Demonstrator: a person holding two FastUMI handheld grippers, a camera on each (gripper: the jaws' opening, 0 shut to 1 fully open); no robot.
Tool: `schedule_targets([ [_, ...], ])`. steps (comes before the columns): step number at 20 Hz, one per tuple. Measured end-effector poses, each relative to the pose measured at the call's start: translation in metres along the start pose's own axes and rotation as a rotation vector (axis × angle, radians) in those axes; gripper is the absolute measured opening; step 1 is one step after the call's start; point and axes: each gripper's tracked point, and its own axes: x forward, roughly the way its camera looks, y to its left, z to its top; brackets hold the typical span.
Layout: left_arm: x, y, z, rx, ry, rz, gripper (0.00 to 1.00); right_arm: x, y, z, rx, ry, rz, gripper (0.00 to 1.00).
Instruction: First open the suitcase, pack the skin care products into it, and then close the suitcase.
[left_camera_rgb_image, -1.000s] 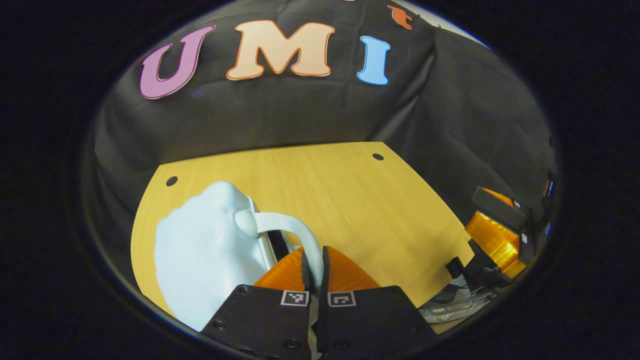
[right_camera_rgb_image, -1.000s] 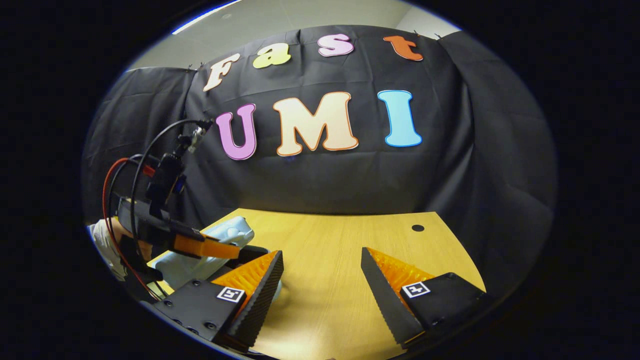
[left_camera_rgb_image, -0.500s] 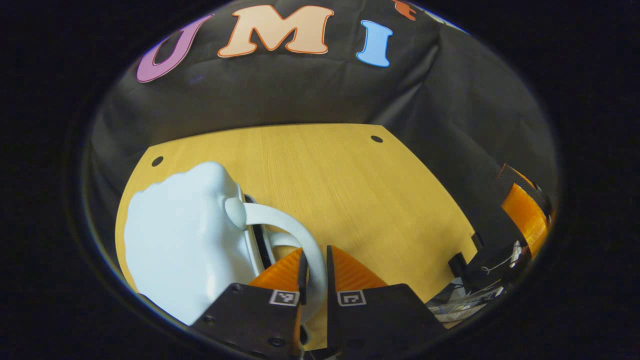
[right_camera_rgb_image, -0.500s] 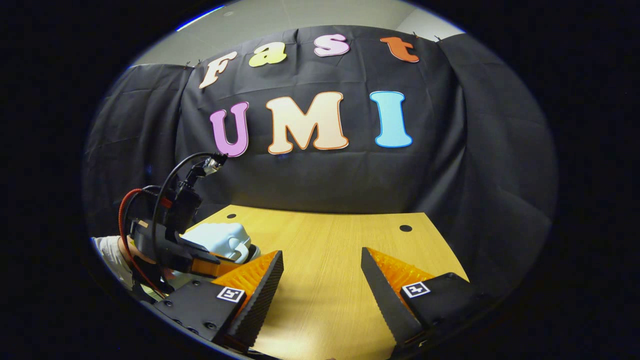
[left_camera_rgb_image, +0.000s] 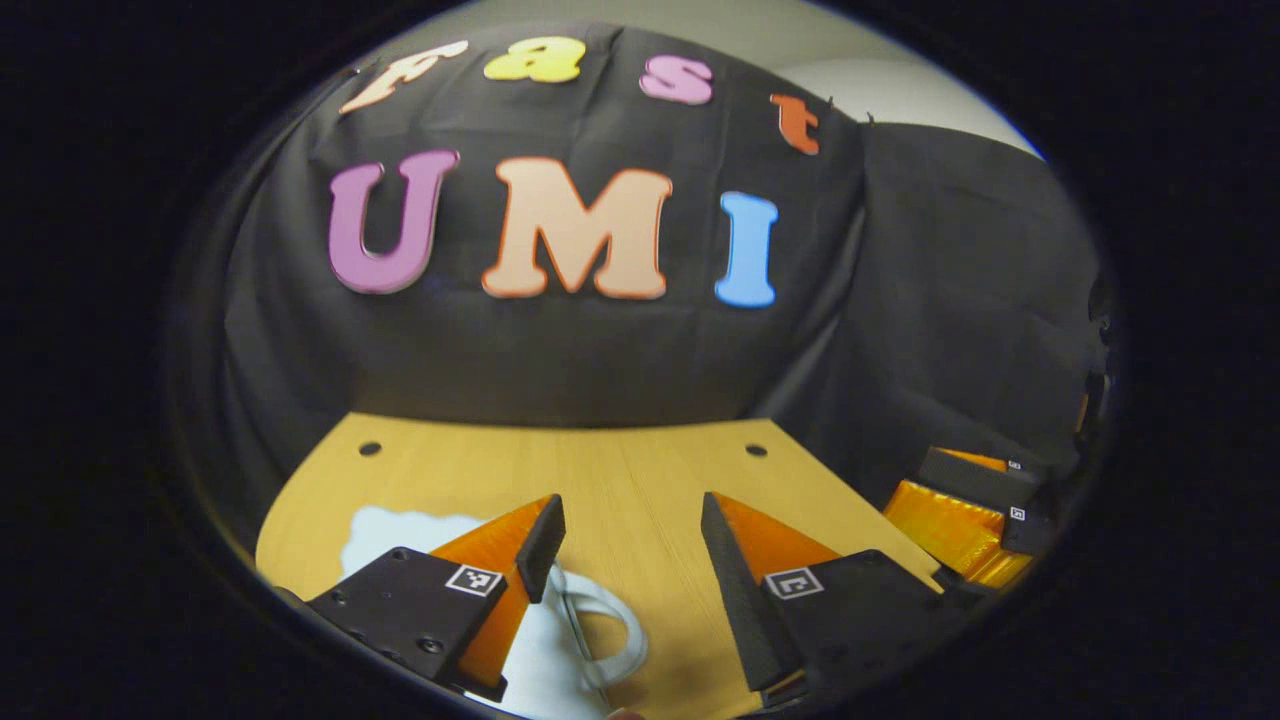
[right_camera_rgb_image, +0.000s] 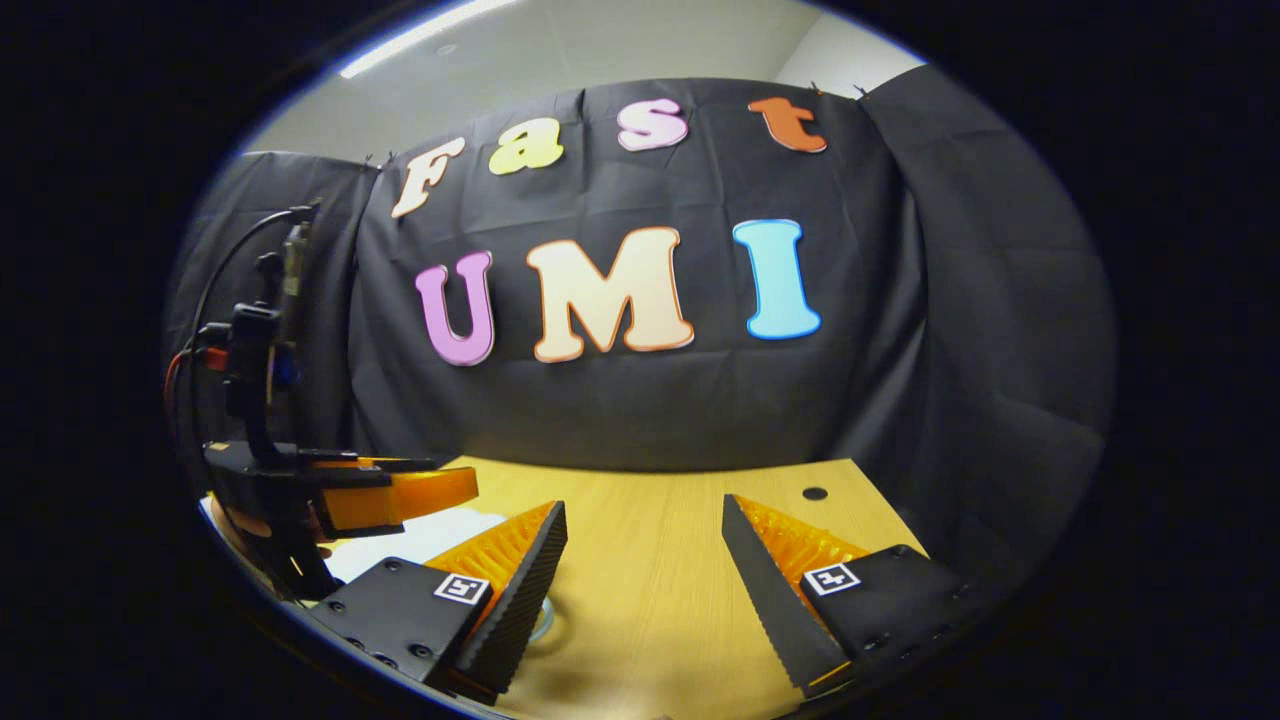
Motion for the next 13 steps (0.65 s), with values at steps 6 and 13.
schedule_targets([
  [6, -0.029, -0.010, 0.066, 0.085, -0.202, -0.011, 0.88, 0.007, 0.011, 0.070, 0.006, -0.170, -0.018, 0.98],
  [13, -0.017, -0.008, 0.091, 0.087, -0.239, -0.046, 0.95, 0.003, 0.027, 0.106, -0.055, -0.266, -0.026, 0.97],
])
